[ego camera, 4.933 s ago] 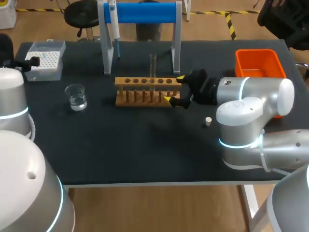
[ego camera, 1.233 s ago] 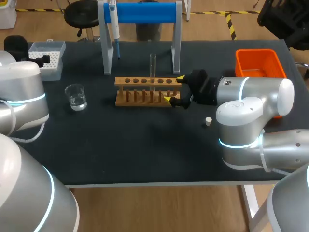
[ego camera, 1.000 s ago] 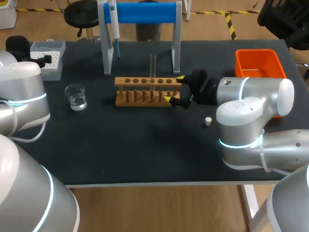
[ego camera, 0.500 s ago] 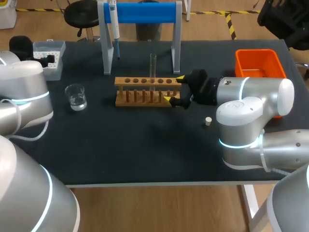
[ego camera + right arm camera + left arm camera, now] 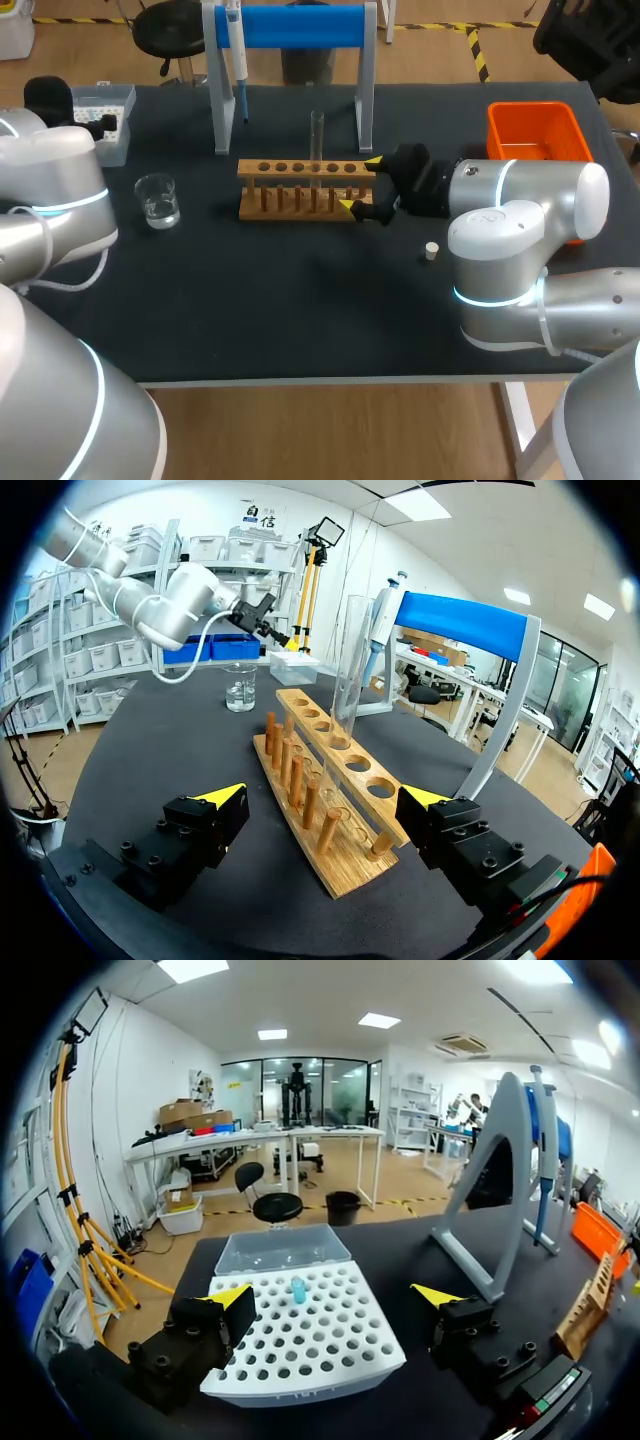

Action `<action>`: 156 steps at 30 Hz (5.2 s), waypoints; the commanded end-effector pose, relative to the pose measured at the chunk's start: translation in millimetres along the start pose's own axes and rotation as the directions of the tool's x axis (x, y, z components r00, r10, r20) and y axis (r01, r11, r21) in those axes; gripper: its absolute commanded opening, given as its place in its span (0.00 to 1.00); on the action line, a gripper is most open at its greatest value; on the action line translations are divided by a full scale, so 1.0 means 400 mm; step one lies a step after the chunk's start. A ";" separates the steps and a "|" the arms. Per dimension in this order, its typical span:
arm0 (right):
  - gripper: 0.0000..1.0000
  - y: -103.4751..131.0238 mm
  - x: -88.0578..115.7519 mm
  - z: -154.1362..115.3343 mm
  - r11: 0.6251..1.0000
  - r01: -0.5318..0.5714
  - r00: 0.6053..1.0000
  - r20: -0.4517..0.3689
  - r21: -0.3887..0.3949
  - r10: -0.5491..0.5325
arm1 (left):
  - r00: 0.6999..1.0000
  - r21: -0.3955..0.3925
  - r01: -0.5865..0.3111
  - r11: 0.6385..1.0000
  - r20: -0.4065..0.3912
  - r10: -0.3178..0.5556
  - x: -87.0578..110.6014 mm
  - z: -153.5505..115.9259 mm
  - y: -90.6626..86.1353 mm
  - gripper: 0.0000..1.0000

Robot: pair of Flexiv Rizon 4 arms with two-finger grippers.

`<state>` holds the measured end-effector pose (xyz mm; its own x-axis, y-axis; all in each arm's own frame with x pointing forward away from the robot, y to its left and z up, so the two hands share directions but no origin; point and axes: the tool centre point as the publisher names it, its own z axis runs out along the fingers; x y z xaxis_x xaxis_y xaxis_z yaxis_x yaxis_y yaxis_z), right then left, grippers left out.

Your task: Invert the test tube, pick up the pipette, mount the tip to pipette, aspirate from beaker and dispense into the tube, eject the tip, return the pipette, and cap with the stopper.

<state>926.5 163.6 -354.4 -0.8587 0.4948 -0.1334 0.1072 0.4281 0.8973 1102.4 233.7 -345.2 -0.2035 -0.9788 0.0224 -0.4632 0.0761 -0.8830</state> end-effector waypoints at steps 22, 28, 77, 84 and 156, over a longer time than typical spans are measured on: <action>1.00 -0.002 0.000 0.000 1.000 0.000 1.000 0.000 -0.001 0.000 | 1.000 0.018 -0.001 1.000 0.004 0.001 -0.023 0.045 0.000 0.82; 1.00 -0.002 0.000 0.000 1.000 0.000 1.000 0.000 -0.001 0.000 | 1.000 0.016 -0.003 1.000 -0.001 0.003 -0.025 0.048 0.001 0.62; 1.00 -0.002 0.000 0.000 1.000 0.000 1.000 0.000 -0.001 0.000 | 1.000 -0.012 -0.018 1.000 -0.013 0.018 -0.041 0.083 0.005 0.48; 1.00 -0.002 0.000 0.000 1.000 0.000 1.000 0.000 -0.001 0.000 | 1.000 -0.013 -0.020 1.000 -0.010 0.020 -0.042 0.084 0.005 0.48; 1.00 -0.002 0.000 0.000 1.000 0.000 1.000 0.000 -0.001 0.000 | 0.999 -0.027 -0.038 0.999 -0.013 0.038 -0.054 0.104 0.003 0.33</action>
<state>926.5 163.6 -354.4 -0.8587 0.4948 -0.1334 0.1072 0.4281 0.8973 1139.9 246.3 -366.3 -0.2291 -0.9734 -0.0050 -0.4712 0.1154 -0.8745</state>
